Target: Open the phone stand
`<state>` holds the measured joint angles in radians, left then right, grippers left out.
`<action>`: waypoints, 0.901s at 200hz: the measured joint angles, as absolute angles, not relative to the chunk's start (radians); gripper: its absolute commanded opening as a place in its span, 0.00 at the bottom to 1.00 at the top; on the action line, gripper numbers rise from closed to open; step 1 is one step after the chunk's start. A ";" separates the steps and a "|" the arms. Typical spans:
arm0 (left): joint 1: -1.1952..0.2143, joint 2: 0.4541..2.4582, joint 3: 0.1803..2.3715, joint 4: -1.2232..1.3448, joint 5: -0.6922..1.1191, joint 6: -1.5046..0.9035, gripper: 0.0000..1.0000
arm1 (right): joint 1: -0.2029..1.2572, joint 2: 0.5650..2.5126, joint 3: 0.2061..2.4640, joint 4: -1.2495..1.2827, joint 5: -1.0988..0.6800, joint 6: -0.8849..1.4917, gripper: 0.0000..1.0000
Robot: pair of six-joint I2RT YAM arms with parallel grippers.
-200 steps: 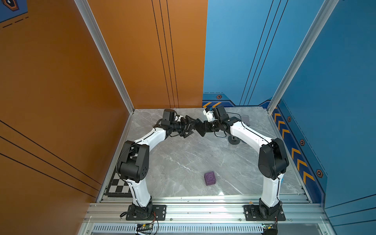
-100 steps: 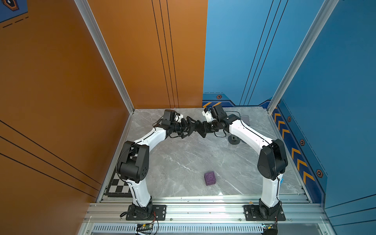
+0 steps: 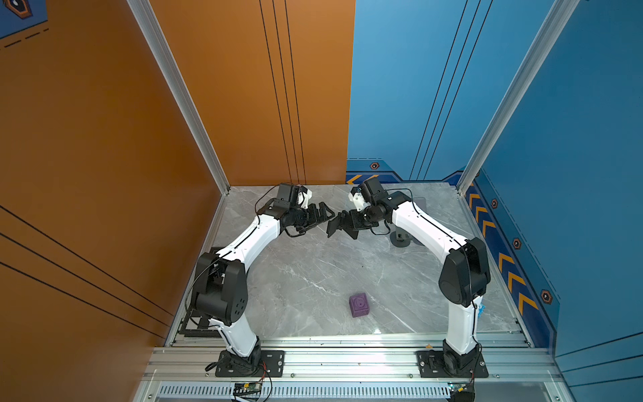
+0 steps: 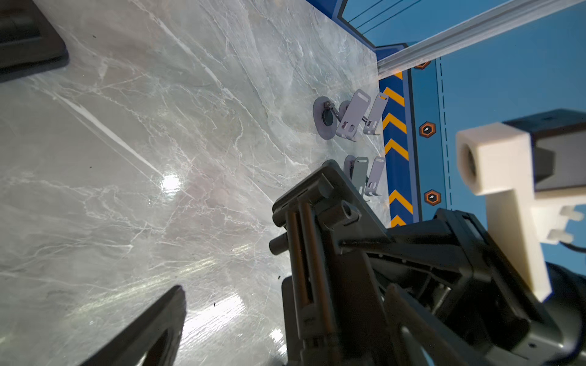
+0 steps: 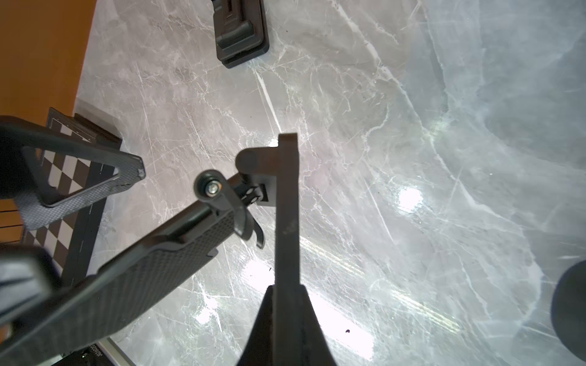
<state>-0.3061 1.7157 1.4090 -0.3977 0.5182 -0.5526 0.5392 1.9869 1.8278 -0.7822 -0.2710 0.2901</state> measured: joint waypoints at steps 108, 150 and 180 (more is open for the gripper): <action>-0.435 1.685 1.465 -0.570 0.356 -0.266 0.51 | 0.582 2.027 1.847 -0.900 -0.211 0.261 0.02; -0.448 1.700 1.467 -0.594 0.356 -0.238 0.50 | 0.583 2.030 1.854 -0.908 -0.205 0.261 0.02; -0.455 1.716 1.467 -0.604 0.359 -0.224 0.48 | 0.585 2.035 1.861 -0.908 -0.204 0.260 0.02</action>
<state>-0.4549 1.7164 1.4670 -0.6044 0.3588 -0.2241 0.5850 2.0354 1.8606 -0.9085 -0.2043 0.2604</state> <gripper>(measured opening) 0.495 0.110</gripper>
